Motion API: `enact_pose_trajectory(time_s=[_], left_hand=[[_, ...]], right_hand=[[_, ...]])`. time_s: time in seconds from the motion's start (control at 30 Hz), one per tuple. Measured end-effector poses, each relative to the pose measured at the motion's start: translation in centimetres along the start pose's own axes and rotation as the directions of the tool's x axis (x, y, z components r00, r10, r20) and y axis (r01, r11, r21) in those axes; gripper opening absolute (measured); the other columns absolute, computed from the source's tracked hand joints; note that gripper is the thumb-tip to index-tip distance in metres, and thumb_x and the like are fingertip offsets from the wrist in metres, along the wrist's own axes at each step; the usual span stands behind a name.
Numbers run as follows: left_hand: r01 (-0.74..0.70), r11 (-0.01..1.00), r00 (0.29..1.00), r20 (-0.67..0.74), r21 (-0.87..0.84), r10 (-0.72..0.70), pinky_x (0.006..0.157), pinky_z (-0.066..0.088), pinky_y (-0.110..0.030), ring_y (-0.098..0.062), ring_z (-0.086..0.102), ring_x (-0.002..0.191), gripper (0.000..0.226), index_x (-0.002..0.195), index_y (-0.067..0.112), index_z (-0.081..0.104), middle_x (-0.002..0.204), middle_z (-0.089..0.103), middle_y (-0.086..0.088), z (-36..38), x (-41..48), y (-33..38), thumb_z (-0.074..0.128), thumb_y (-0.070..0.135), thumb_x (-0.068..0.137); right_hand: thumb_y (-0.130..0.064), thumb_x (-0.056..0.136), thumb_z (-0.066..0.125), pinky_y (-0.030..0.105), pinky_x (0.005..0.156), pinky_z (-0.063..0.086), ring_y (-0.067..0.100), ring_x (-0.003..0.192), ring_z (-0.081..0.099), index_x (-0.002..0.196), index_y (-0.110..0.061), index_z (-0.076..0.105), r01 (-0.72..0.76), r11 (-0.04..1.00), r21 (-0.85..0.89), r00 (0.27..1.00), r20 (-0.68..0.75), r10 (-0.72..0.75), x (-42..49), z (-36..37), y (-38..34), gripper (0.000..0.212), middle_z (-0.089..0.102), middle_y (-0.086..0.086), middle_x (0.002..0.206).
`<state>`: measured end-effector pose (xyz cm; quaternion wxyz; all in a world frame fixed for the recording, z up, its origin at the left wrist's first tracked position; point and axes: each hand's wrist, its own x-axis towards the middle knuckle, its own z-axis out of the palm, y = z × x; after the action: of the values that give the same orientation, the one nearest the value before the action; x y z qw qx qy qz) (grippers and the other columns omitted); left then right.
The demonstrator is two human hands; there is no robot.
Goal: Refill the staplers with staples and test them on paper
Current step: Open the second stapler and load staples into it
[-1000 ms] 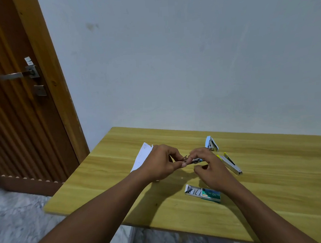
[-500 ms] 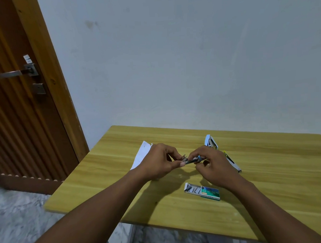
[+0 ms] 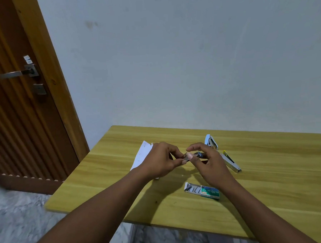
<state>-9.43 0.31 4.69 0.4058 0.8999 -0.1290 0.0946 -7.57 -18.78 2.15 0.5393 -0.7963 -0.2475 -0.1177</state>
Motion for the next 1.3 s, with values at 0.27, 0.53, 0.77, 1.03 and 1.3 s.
enact_pose_trajectory(time_s=[0.27,0.53,0.77,1.03,1.3], left_hand=[[-0.003,1.0,1.0,-0.014,0.012,0.003,0.044,0.032,-0.006,0.006,0.05,0.041,0.013,0.093,0.011,0.081,0.05,0.059,0.033,-0.2,-0.4,0.2,0.081,0.023,0.086],[-0.016,0.999,0.997,-0.077,0.046,0.02,0.048,0.031,-0.006,0.007,0.052,0.047,0.013,0.095,0.018,0.083,0.054,0.062,0.026,0.2,-0.5,0.2,0.082,0.026,0.085],[-0.033,0.995,0.995,-0.09,0.096,0.042,0.057,0.036,-0.005,0.008,0.057,0.06,0.013,0.095,0.023,0.083,0.086,0.078,0.012,0.5,-0.5,-0.2,0.084,0.027,0.083],[0.085,0.995,0.996,0.024,-0.06,-0.084,0.048,0.039,-0.006,0.007,0.055,0.049,0.019,0.102,0.016,0.079,0.085,0.074,0.007,-0.2,-0.7,0.1,0.081,0.024,0.085],[0.508,0.612,0.855,0.438,-0.606,-0.277,0.074,0.061,-0.028,-0.032,0.074,0.084,0.039,0.13,0.0,0.06,0.114,0.072,-0.027,-2.9,-0.8,0.5,0.068,0.007,0.092]], right_hand=[[-0.019,0.086,0.074,0.027,0.067,0.057,0.003,0.092,0.066,0.094,-0.029,0.073,0.148,0.978,-0.148,0.987,-0.038,-0.156,-0.1,0.1,0.3,0.012,0.071,-0.013,0.097],[-0.018,0.084,0.076,0.025,0.063,0.052,0.006,0.085,0.064,0.08,-0.02,0.069,0.123,0.974,-0.191,0.986,-0.09,-0.142,0.2,0.6,0.1,0.008,0.068,-0.009,0.085],[-0.015,0.08,0.073,0.021,0.065,0.047,0.007,0.077,0.063,0.071,-0.02,0.064,-0.058,0.979,-0.196,0.996,-0.085,0.042,0.7,0.7,-0.8,0.014,0.067,-0.005,0.081],[-0.003,0.074,0.079,0.047,0.069,0.058,0.02,0.06,0.065,0.088,-0.01,0.07,-0.459,0.879,0.128,0.88,-0.073,0.47,2.2,-0.4,-1.4,0.019,0.068,0.007,0.078],[0.002,0.074,0.081,0.019,0.069,0.052,0.015,0.074,0.064,0.099,-0.011,0.069,-0.301,0.918,0.257,0.89,-0.272,0.367,1.7,-1.3,-0.8,0.031,0.07,0.003,0.086]])
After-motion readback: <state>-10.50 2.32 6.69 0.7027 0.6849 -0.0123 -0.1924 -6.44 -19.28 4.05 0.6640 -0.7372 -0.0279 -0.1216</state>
